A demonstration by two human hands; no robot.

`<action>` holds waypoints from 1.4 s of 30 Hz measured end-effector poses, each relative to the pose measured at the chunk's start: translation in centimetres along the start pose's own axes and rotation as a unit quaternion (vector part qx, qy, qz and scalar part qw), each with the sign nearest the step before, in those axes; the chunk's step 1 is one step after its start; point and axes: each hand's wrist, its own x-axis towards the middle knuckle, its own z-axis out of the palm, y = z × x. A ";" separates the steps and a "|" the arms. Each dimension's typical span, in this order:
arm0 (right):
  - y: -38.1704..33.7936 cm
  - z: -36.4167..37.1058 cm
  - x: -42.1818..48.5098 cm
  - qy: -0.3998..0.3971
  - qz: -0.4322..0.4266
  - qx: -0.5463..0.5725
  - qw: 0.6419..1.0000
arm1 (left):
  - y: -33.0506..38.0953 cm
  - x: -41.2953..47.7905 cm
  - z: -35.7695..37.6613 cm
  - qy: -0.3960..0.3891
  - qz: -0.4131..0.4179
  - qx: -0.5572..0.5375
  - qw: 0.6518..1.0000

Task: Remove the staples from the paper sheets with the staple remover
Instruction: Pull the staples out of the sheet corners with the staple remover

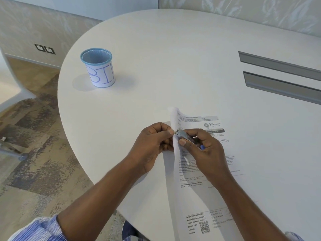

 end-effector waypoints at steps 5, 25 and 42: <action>0.4 0.6 -0.3 0.026 -0.058 -0.042 0.997 | -0.3 -0.2 0.0 0.013 0.016 0.029 0.999; 0.2 -0.7 0.4 -0.021 0.021 0.044 0.999 | -1.0 -0.3 -0.3 0.010 0.049 0.032 0.998; -3.1 0.7 1.2 -0.068 0.215 0.070 0.972 | -2.4 -0.7 0.0 0.043 0.109 0.091 0.989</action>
